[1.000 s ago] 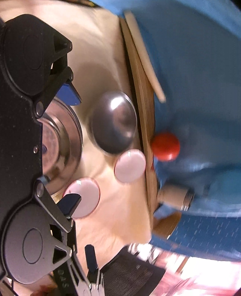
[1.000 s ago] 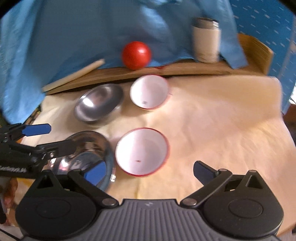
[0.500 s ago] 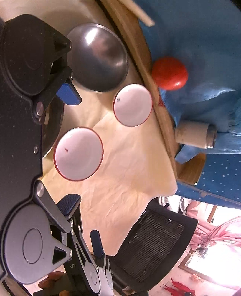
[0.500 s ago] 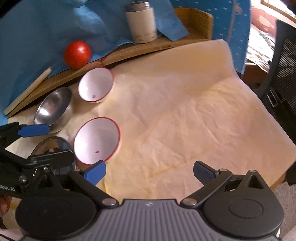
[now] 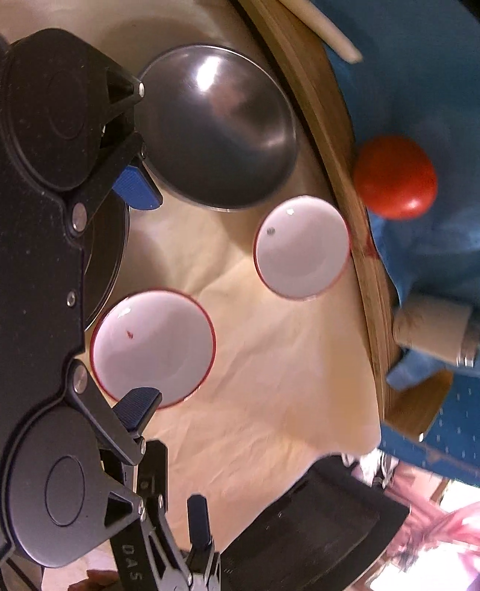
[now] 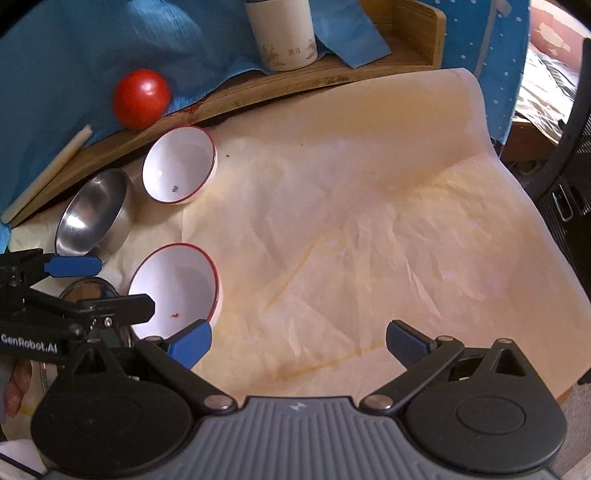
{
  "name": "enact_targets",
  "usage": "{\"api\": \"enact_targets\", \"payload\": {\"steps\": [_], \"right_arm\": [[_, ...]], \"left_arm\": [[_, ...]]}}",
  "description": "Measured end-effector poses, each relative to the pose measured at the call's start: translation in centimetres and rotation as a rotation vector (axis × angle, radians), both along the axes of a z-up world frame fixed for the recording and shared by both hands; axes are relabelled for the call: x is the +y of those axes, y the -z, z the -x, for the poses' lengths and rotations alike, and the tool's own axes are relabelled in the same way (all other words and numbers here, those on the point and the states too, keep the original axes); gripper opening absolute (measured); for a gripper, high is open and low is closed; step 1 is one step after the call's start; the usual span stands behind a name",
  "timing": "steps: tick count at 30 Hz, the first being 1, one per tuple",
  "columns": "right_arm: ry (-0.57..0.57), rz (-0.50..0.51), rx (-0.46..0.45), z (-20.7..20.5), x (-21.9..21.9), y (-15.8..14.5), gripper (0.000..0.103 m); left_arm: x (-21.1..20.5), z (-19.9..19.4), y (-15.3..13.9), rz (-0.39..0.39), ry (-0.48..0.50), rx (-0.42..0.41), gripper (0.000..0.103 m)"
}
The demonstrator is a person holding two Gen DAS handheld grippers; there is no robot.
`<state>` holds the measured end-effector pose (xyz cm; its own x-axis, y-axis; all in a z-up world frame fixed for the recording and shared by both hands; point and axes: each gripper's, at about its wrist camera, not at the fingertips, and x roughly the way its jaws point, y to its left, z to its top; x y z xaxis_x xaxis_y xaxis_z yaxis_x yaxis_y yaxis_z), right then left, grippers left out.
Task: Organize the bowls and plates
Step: 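Move both tools toward the red-rimmed white bowls, then close both tools on opposite sides of the nearer red-rimmed bowl's rim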
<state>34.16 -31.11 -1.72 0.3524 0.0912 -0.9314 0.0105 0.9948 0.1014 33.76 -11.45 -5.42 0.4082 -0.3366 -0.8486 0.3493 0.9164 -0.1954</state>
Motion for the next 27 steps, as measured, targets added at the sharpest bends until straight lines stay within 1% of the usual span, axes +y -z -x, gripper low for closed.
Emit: {"api": "enact_targets", "payload": {"steps": [6, 10, 12, 14, 15, 17, 18, 20, 21, 22, 23, 26, 27], "right_arm": [[-0.066, -0.03, 0.011, -1.1, -0.1, 0.3, 0.103], [-0.122, -0.052, 0.031, -1.7, 0.2, 0.5, 0.103], [-0.141, -0.054, 0.039, -1.9, 0.5, 0.7, 0.103], [-0.16, -0.066, 0.046, -2.1, 0.6, 0.9, 0.103], [-0.167, -0.073, 0.049, -2.2, 0.7, 0.9, 0.102], [-0.185, -0.092, 0.051, -2.4, 0.8, 1.0, 0.101], [-0.193, -0.096, 0.051, -2.5, 0.8, 0.9, 0.098], [-0.212, -0.104, 0.053, -2.7, 1.0, 0.9, 0.09], [-0.218, -0.109, 0.056, -2.8, 1.0, 1.0, 0.086], [-0.225, -0.116, 0.062, -2.9, 1.0, 1.1, 0.083], [-0.231, -0.124, 0.068, -3.1, 1.1, 1.2, 0.083], [-0.259, -0.157, 0.089, -3.4, 1.3, 1.6, 0.079], [-0.268, -0.166, 0.094, -3.5, 1.4, 1.7, 0.074]], "left_arm": [[0.1, -0.5, 0.3, -0.032, -0.065, 0.035, 0.101], [0.1, -0.7, 0.3, -0.027, -0.094, 0.036, 0.096], [0.1, -0.7, 0.2, -0.029, -0.101, 0.034, 0.091], [0.0, -0.6, 0.2, -0.021, -0.103, 0.036, 0.084], [0.0, -0.6, 0.2, -0.019, -0.103, 0.037, 0.083], [-0.1, -0.6, 0.2, -0.015, -0.101, 0.04, 0.075], [-0.2, -0.6, 0.2, -0.01, -0.101, 0.043, 0.072], [-0.2, -0.6, 0.2, 0.001, -0.102, 0.051, 0.06], [-0.2, -0.5, 0.3, 0.003, -0.103, 0.055, 0.056], [-0.2, -0.5, 0.3, 0.004, -0.101, 0.059, 0.049], [-0.2, -0.5, 0.3, 0.004, -0.101, 0.062, 0.044], [-0.3, -0.4, 0.4, 0.011, -0.104, 0.069, 0.036], [-0.3, -0.3, 0.4, 0.014, -0.104, 0.073, 0.034]]}}
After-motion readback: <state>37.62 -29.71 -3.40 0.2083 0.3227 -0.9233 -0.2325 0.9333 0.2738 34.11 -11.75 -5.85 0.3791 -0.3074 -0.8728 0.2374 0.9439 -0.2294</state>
